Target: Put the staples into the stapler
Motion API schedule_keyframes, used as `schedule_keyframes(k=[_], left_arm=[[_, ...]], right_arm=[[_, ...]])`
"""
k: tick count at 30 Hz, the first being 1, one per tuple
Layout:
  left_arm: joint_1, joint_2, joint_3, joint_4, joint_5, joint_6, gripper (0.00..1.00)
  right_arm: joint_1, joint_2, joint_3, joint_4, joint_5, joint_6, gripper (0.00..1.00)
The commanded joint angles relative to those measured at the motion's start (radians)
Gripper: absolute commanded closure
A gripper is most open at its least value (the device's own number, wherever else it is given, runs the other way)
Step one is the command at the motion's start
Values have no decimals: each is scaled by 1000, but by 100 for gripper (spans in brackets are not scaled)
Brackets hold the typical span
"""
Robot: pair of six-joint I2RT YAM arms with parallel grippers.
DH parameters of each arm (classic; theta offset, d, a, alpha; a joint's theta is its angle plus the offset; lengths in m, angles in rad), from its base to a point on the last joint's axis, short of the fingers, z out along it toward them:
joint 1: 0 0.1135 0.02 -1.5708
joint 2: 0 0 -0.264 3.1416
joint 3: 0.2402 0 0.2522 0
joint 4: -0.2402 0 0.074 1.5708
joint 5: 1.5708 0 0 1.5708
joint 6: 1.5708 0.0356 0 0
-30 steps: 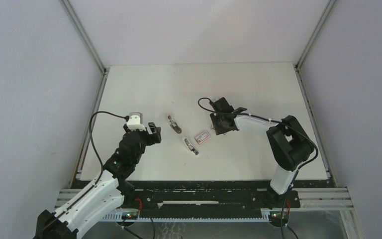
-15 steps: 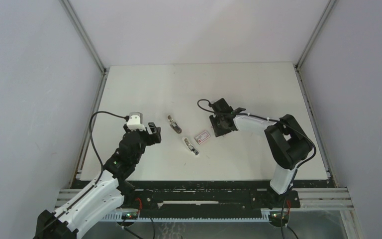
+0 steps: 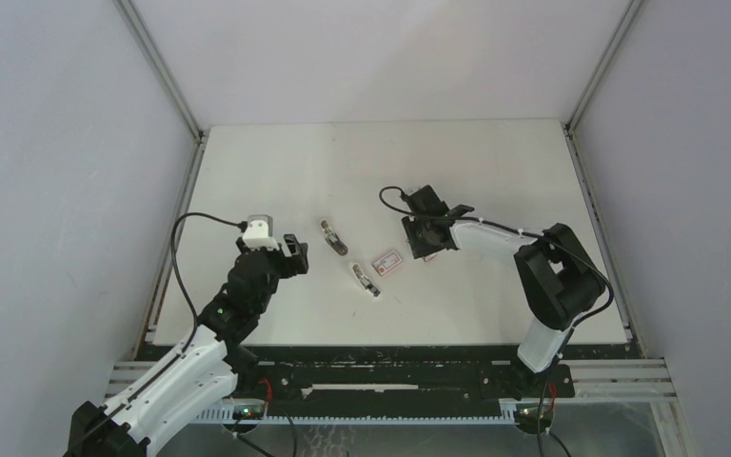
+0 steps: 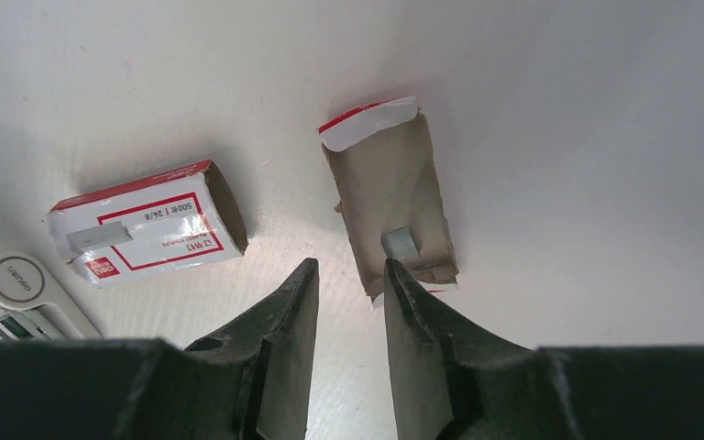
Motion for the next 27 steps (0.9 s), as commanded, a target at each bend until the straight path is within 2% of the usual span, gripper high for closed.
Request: schedule_keyframes(k=[1,27], left_arm=[[-3,0,29,20,-2,19,18],[-3,2,30,20,-4,18,18]], right_arm=[[6,-74,25,19,50,-29,68],[-33,21,67,-6,52,-119,73]])
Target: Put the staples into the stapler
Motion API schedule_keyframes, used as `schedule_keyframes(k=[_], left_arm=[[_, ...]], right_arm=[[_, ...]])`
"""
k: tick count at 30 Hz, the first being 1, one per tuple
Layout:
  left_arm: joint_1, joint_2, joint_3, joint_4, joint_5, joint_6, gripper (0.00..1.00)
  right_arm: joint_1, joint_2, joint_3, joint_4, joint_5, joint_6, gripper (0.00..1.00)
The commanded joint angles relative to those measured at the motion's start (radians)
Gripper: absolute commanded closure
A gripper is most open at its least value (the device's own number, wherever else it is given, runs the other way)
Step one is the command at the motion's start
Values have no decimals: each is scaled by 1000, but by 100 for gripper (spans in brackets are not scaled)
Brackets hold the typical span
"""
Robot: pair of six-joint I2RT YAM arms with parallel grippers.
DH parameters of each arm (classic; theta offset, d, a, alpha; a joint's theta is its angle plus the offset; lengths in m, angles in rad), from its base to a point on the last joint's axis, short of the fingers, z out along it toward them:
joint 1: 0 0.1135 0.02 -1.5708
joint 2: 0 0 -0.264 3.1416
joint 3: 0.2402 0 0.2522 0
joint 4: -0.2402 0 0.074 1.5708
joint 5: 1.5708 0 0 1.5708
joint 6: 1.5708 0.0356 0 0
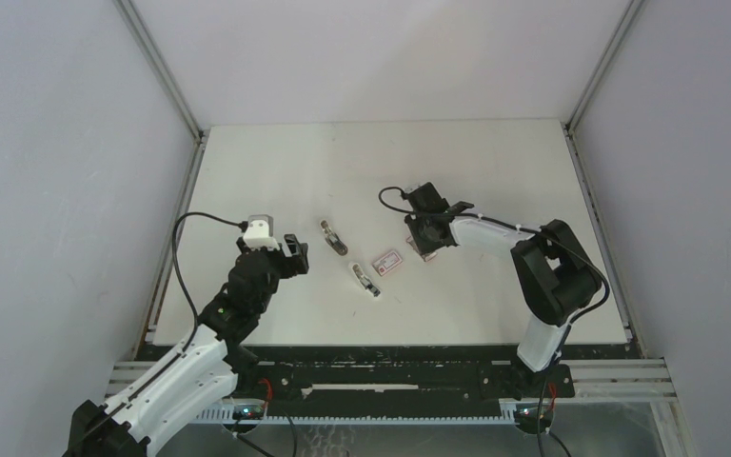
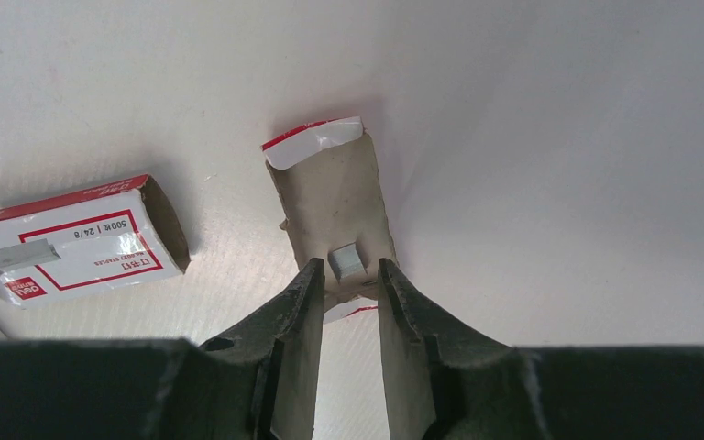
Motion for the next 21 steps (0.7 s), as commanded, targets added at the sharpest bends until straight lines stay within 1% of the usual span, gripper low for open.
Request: schedule_keyframes(k=[1,21], left_arm=[[-3,-3,30,20,-4,18,18],[-3,4,30,19,-4,17,18]], right_arm=[[-2,10,43,4,-12,-24,73],[12,57,55,-6,0,-32,76]])
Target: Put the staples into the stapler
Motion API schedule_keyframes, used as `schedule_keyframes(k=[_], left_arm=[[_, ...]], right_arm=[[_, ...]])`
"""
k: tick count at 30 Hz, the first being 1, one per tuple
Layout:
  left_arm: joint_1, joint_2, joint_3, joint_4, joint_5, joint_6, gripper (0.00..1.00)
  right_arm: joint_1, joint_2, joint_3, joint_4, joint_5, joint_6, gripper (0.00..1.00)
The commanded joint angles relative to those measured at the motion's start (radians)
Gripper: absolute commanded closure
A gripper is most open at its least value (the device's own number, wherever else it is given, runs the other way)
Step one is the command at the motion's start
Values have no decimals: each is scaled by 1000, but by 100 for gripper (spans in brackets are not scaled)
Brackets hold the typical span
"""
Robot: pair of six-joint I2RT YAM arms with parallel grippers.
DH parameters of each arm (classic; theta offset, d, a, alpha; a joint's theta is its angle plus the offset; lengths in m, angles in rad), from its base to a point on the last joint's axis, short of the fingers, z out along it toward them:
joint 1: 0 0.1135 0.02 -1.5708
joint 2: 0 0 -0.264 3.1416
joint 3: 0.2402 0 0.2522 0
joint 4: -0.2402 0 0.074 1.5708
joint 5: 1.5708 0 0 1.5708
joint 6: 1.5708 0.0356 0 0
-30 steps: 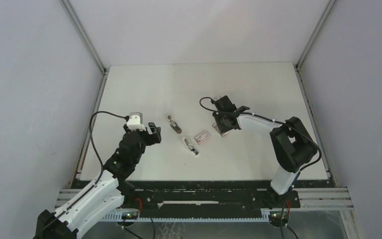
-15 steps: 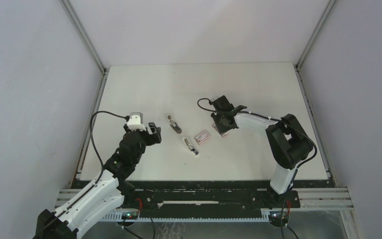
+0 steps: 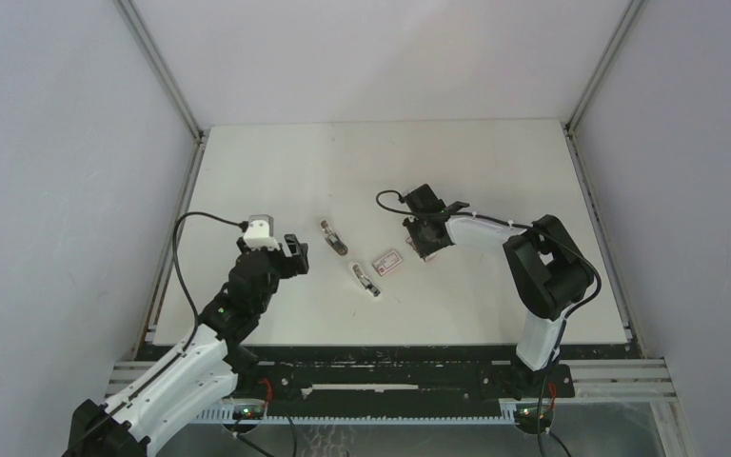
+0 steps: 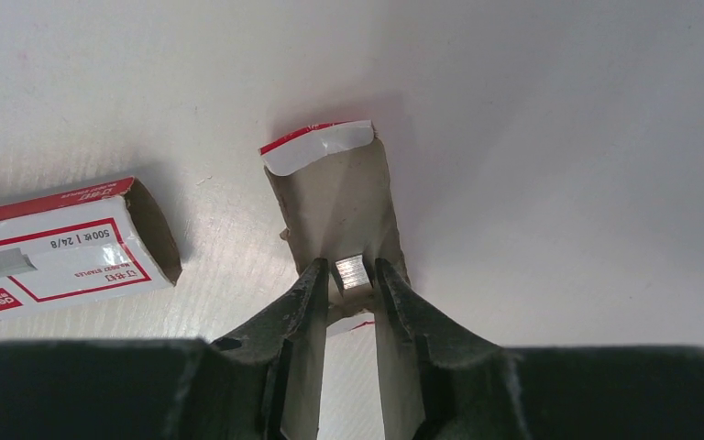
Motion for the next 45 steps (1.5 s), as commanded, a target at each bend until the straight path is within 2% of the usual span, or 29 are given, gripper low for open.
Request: schedule_keyframes(k=[1,7,14,21,27,31,34,38,42,45], left_arm=[[-3,-2,30,19,-4,18,18],[-4,-6,30,19,-5,18,18],[-4,-10,29,18,-8,16,18],[-3,-21,29,14,-5,14,18],[-3,-63,24,22,54,4,18],[-5,-95,14,39,115,-20,18],[-5,-118,16,56,206,-62,19],[-5,-161,-10,130,413,-198,20],[-17,-180,-87,356,659,-427,21],[-64,-164,-116,490,741,-546,22]], right_arm=[[9,8,41,2,18,-16,79],[9,-10,42,3,21,-9,87],[8,-120,42,-8,-7,21,89],[50,-234,-3,-27,42,79,89],[53,-382,-166,113,-157,218,89],[55,-472,-333,313,-324,343,89],[62,-527,-426,436,-412,427,89],[61,-641,-516,568,-513,525,88],[62,-757,-549,645,-592,584,87],[64,-817,-551,700,-662,614,87]])
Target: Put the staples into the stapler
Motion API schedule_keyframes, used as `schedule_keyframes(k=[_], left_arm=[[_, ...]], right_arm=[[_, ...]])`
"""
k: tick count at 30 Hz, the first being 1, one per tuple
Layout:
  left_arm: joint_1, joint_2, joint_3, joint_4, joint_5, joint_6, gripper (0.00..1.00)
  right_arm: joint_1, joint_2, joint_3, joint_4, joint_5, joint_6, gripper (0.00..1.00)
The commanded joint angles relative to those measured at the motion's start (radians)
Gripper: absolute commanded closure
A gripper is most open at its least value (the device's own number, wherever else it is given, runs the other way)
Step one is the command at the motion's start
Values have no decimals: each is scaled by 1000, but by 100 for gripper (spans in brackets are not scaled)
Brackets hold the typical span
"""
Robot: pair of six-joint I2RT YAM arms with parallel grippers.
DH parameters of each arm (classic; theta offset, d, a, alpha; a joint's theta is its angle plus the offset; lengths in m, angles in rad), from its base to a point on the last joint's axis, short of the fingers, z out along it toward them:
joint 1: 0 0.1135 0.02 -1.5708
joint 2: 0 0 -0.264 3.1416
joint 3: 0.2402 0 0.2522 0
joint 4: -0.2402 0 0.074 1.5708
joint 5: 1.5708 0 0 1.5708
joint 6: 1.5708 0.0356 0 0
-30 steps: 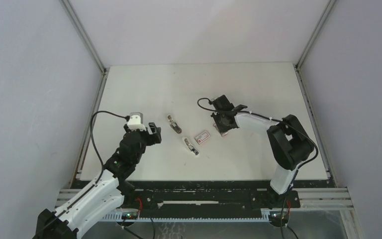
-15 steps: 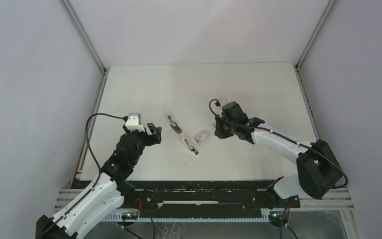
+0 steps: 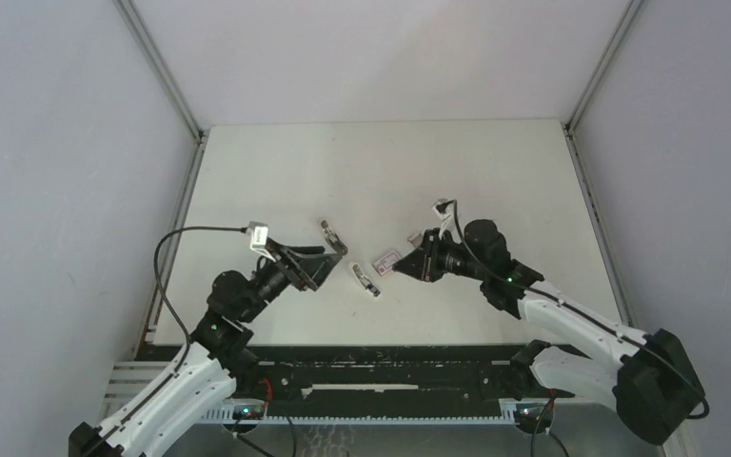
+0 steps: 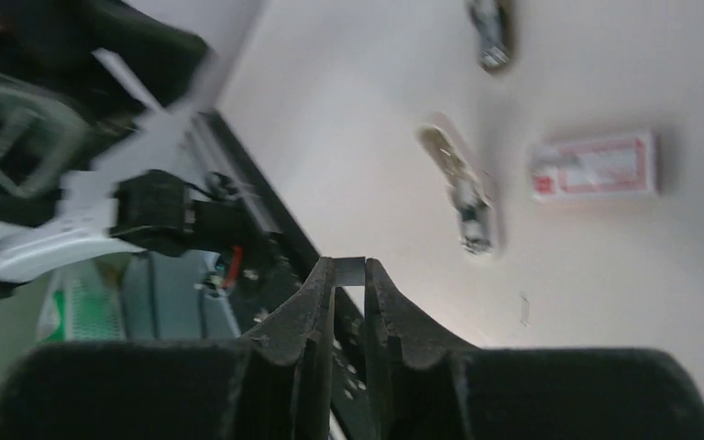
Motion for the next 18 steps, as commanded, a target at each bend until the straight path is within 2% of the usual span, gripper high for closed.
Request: schedule_keyframes(k=[1,4,11,18], left_arm=[[-76,18,-43,258,227,-241,22],[-164,46,-2,276,233,-233,25],[-310,154,110,299,281,-160,38],[-352,249,174,289,281,-150,42]], right_arm=[[8,-97,5,207,-151,98,86],[17,-130,5,270,-201,135,86],[35,-135,5,401,-310,222,85],[49,-157,5,423,-352,239,85]])
